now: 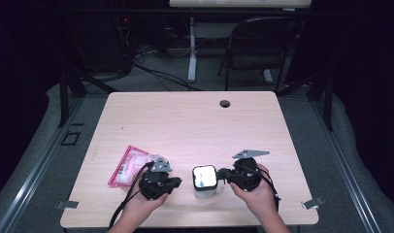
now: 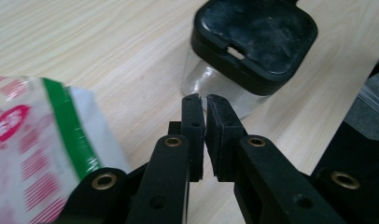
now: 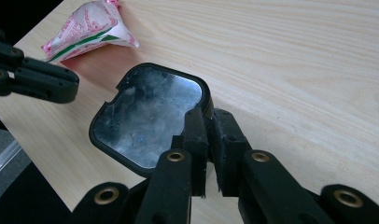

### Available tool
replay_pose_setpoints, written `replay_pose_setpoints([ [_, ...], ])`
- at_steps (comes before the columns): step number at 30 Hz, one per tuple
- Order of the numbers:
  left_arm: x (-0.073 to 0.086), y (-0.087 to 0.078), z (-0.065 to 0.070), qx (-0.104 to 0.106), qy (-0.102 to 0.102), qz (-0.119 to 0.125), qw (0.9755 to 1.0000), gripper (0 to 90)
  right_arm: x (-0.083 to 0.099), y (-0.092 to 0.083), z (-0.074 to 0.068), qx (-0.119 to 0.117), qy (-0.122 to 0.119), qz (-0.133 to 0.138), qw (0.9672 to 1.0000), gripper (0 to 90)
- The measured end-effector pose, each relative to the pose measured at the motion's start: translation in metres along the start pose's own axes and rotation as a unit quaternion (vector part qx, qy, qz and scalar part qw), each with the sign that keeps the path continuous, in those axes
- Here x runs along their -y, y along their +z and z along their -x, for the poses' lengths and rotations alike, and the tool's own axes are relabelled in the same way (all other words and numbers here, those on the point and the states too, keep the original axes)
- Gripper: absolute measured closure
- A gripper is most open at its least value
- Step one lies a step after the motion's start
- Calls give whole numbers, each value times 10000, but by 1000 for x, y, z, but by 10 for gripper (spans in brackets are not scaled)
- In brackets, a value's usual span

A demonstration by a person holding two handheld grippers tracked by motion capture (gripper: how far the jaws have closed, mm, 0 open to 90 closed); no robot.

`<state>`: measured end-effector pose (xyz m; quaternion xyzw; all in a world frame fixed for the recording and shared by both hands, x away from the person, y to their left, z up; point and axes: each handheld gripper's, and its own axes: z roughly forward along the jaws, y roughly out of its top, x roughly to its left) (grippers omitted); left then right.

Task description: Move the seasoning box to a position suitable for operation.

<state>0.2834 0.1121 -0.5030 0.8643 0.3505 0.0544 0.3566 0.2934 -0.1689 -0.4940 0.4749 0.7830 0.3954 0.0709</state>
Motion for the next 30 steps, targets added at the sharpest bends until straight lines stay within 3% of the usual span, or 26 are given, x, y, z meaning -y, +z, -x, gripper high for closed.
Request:
replay_pose_setpoints([
  [4, -1, 5, 5, 75, 98, -65, 9999, 894, 1, 2, 1, -24, 16, 50, 10000, 854],
  [17, -5, 20, 18, 301, 357, -205, 9987, 898, 1, 1, 3, -55, 72, 47, 9999, 853],
  [30, -7, 21, 21, 326, 392, -198, 9985, 898, 2, 1, 4, -81, 64, 44, 9999, 854],
])
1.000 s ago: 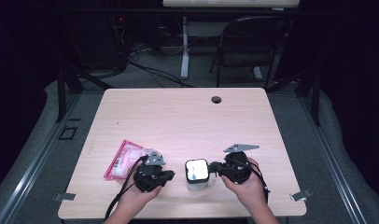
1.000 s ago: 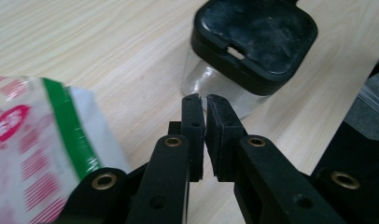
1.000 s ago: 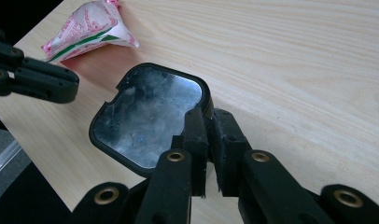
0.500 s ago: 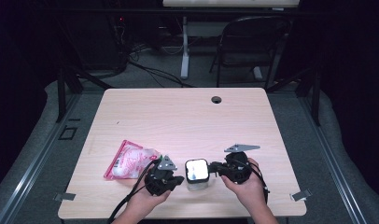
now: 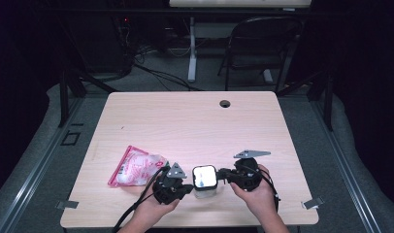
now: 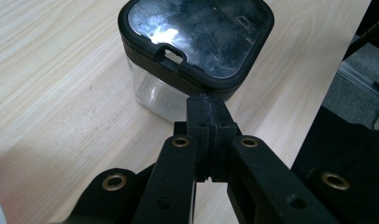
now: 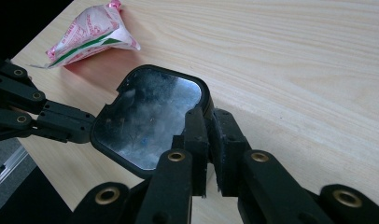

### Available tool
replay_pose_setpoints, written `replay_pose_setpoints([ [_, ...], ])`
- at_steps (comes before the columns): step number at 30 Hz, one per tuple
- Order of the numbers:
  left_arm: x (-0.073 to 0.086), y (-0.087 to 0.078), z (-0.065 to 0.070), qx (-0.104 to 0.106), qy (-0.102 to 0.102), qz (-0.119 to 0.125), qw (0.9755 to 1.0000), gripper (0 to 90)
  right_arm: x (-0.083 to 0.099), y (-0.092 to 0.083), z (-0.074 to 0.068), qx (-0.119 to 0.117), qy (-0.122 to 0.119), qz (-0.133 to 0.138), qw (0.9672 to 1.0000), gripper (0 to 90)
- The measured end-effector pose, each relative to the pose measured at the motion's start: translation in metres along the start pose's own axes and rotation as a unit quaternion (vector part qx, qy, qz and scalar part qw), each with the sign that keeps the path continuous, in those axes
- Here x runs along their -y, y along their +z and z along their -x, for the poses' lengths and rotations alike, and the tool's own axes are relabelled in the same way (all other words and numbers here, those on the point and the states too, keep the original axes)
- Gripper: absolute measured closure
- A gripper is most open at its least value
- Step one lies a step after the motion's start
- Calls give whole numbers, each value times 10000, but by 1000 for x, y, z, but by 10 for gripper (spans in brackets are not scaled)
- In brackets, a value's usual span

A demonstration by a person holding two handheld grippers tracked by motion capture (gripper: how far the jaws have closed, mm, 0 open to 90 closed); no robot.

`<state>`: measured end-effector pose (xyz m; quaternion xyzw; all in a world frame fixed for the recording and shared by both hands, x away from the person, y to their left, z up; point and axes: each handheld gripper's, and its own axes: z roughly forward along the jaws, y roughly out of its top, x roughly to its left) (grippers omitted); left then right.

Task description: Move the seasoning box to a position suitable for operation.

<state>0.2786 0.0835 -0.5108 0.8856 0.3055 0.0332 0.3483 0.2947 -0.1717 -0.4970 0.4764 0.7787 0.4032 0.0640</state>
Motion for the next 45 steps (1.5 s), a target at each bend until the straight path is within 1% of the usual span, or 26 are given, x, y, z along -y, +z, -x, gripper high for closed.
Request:
replay_pose_setpoints([
  [6, -1, -2, 0, 13, -14, 50, 10000, 898, 0, 0, 0, -20, 18, 32, 10000, 854],
  [16, -2, -4, 1, -3, 21, 58, 10000, 898, 1, 0, 0, 2, 59, 47, 10000, 853],
  [23, -3, -6, 1, 20, -10, 114, 9999, 897, 2, 0, 0, -4, 62, 59, 10000, 850],
  [28, -6, -10, 1, -14, -2, 182, 9998, 897, 2, 0, 1, -28, 64, 65, 10000, 850],
  [29, -8, -11, 1, -29, 14, 196, 9998, 897, 2, 0, 2, -37, 111, 60, 9999, 851],
  [32, -11, -13, 1, -4, 40, 235, 9997, 897, 3, 0, 2, -52, 123, 90, 9999, 854],
  [33, -11, -13, 1, -4, 40, 235, 9997, 897, 3, 0, 2, -52, 123, 90, 9999, 854],
  [34, -12, -13, 3, -18, 82, 219, 9997, 897, 3, 0, 2, -94, 141, 83, 9998, 856],
  [38, -13, -12, 3, -27, 93, 196, 9998, 896, 3, 0, 2, -83, 112, 85, 9999, 858],
  [40, -12, -11, 3, -52, 103, 117, 9999, 896, 3, 0, 3, -126, 152, 117, 9997, 860],
  [45, -8, -8, 1, -63, 76, 38, 9999, 896, 4, 0, 3, -126, 193, 97, 9997, 861],
])
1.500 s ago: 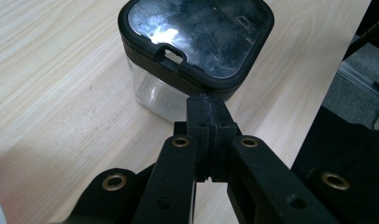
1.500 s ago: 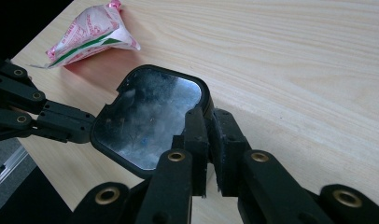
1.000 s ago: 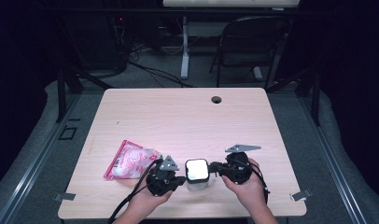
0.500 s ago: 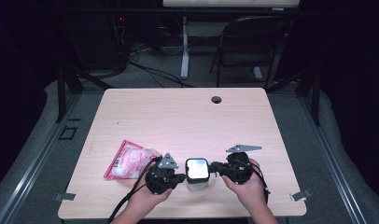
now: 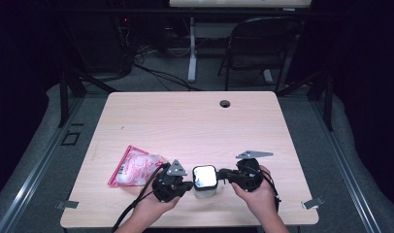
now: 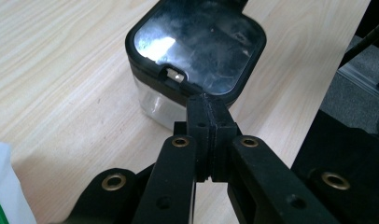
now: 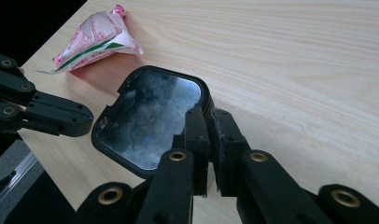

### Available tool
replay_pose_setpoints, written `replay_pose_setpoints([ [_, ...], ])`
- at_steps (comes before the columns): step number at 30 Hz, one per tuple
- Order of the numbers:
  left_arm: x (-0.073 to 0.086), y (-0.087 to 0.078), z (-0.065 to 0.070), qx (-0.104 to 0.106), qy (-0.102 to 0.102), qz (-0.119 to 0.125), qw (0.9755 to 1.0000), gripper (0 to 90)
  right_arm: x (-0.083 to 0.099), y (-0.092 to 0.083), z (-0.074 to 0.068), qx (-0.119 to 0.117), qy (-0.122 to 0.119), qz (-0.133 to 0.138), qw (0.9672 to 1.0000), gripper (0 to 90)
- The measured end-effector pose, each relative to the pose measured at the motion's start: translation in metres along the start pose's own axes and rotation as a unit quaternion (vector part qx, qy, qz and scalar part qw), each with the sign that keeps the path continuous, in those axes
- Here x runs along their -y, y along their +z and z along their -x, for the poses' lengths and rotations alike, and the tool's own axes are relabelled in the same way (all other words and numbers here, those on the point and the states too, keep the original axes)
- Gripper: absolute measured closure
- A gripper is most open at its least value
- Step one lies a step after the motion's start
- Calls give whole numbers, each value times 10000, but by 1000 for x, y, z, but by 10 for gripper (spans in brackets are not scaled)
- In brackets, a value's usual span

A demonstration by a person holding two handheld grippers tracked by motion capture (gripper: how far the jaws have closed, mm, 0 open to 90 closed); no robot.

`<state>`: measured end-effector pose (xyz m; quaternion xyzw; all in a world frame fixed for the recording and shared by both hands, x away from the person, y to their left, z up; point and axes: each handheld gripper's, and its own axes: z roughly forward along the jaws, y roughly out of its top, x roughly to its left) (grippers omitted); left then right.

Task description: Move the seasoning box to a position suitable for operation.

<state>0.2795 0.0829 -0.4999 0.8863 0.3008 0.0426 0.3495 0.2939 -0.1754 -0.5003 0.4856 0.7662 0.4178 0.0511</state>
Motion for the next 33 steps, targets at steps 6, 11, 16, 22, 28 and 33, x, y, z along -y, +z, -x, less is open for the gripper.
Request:
replay_pose_setpoints([
  [6, 6, 3, -2, -5, -51, -55, 10000, 896, 0, 0, 1, -42, 7, 6, 10000, 863],
  [11, 7, 5, -1, 10, -10, -84, 10000, 896, 1, 0, 1, -40, 16, 11, 10000, 864],
  [16, 7, 7, 1, 23, 5, -78, 10000, 896, 1, 0, 2, -80, 75, 25, 9999, 866],
  [22, 6, 6, 1, 29, 14, -65, 10000, 896, 1, 0, 2, -77, 70, 32, 9999, 866],
  [28, 4, 4, 2, 42, 14, -6, 10000, 896, 1, -1, 2, -65, 56, 3, 10000, 868],
  [33, 3, 4, 2, 44, 31, 10, 10000, 896, 1, -1, 3, -62, 74, 12, 10000, 868],
])
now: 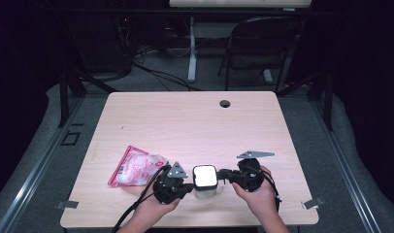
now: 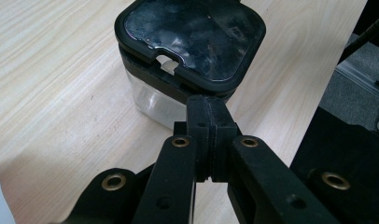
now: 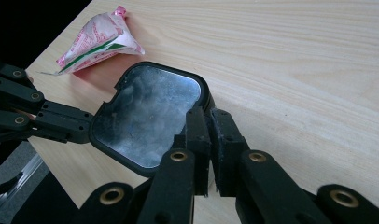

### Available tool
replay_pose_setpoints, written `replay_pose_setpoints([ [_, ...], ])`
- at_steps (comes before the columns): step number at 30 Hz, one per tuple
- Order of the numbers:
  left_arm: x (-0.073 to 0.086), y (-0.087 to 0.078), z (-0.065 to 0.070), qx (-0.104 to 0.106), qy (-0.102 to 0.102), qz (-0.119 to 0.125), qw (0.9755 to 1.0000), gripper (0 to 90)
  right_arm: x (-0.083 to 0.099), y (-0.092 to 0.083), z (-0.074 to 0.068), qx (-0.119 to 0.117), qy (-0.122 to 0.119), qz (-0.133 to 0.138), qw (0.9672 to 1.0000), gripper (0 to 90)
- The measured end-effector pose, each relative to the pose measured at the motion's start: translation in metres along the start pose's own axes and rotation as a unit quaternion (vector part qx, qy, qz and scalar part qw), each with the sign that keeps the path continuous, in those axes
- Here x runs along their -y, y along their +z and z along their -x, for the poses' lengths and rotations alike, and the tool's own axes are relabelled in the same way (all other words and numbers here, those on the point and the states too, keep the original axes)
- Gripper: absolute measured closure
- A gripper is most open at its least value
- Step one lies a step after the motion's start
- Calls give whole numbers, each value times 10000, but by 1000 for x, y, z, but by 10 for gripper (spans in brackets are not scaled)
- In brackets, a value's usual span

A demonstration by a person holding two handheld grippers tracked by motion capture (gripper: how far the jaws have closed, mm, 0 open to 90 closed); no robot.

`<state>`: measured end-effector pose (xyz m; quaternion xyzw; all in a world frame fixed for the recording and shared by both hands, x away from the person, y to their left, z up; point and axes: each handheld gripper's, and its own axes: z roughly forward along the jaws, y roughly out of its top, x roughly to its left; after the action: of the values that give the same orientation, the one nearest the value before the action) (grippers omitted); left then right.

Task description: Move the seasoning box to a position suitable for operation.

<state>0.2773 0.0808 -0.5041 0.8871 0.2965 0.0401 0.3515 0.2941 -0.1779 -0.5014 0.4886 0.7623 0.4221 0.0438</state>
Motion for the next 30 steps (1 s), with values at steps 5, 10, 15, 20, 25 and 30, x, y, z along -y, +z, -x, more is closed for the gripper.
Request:
replay_pose_setpoints([
  [5, -4, -1, 2, 8, 28, 28, 10000, 896, 0, 0, 1, 1, -13, -21, 10000, 868],
  [10, -7, -1, 3, -15, 58, 37, 10000, 896, 0, 0, 1, -33, 23, -3, 10000, 867],
  [15, -9, -2, 3, -24, 69, 32, 10000, 895, 0, -1, -1, -14, -21, -8, 10000, 801],
  [20, -10, -3, 3, -16, 49, 40, 10000, 893, 0, -3, -6, 7, -141, -38, 9999, 715],
  [25, -13, -5, 3, 6, 64, 71, 10000, 890, 2, -8, -14, 7, -363, 12, 9993, 631],
  [30, -19, -6, 4, 35, 116, 125, 9998, 878, 7, -16, -24, 33, -501, -18, 9987, 593],
])
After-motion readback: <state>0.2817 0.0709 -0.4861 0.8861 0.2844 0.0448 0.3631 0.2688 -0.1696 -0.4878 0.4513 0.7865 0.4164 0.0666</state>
